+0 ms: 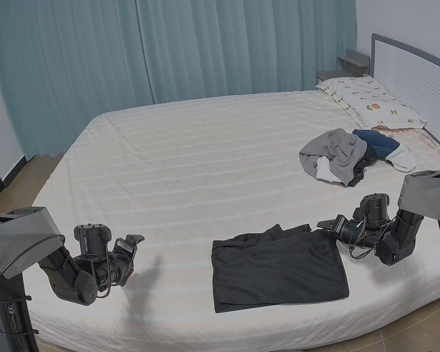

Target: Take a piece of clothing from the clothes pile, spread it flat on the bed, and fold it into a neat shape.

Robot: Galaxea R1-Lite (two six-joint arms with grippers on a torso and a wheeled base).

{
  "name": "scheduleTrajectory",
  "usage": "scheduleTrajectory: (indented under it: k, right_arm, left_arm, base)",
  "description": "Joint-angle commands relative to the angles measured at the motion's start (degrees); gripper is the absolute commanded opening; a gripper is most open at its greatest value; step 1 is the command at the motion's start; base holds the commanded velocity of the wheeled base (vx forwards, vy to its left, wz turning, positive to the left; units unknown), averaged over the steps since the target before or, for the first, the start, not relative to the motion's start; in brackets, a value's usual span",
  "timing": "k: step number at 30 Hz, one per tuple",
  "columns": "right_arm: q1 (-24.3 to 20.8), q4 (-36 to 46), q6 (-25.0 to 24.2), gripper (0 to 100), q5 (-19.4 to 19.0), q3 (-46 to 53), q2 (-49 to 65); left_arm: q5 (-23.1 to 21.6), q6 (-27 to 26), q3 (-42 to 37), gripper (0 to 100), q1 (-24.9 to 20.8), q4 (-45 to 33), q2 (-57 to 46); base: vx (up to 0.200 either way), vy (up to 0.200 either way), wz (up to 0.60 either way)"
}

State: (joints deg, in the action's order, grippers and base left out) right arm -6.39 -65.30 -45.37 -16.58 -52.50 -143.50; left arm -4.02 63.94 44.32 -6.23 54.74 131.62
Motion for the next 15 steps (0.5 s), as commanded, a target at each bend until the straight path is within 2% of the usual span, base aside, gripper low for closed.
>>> scheduleTrajectory:
  k: [1,10,15]
  right_arm:
    - [-0.3,0.9,0.3,0,2.2,-3.3,-1.7]
    - [0.1,1.4,0.3,0,4.9,-3.7,-2.2]
    - [0.9,1.3,0.4,0,7.8,-3.7,-2.0]
  left_arm:
    - [0.0,0.0,0.0,100,0.0,0.0,0.1]
    - [0.0,0.0,0.0,100,0.0,0.0,0.1]
    - [0.0,0.0,0.0,100,0.0,0.0,0.1]
  base:
    - [0.0,0.0,0.0]
    - [0.0,0.0,0.0]
    - [0.0,0.0,0.0]
